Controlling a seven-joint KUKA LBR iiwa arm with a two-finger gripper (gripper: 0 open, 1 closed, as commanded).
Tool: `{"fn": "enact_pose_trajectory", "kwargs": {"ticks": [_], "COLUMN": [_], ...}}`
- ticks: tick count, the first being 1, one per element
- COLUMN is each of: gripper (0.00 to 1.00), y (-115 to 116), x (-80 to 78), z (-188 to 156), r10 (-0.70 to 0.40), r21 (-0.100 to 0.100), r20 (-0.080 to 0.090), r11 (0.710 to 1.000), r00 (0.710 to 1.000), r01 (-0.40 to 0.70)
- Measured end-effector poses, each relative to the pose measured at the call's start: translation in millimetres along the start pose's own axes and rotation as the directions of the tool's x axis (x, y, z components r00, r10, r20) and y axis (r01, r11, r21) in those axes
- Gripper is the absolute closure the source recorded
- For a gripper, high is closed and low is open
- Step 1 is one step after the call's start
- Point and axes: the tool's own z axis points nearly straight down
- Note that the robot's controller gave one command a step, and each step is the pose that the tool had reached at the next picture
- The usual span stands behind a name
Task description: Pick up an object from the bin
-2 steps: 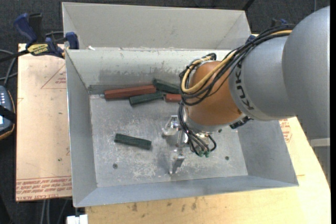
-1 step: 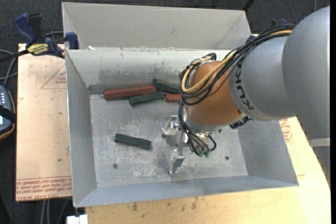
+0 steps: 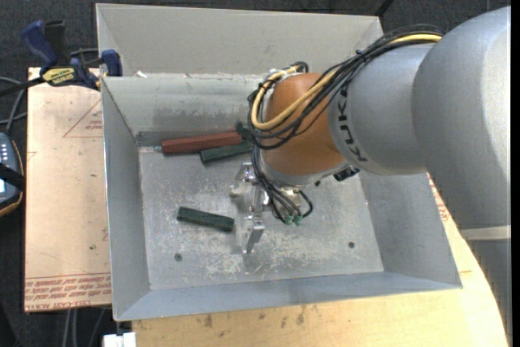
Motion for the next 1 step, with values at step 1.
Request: {"fn": "enact_pose_trajectory", "kwargs": {"ticks": [1], "gripper": [1.0], "y": [34.1], "x": [31.3], "z": [10.2], "r10": [0.206], "r21": [-0.013], "r20": [0.023], "r11": [0.979], "r00": [0.978], "r01": [-0.205]}}
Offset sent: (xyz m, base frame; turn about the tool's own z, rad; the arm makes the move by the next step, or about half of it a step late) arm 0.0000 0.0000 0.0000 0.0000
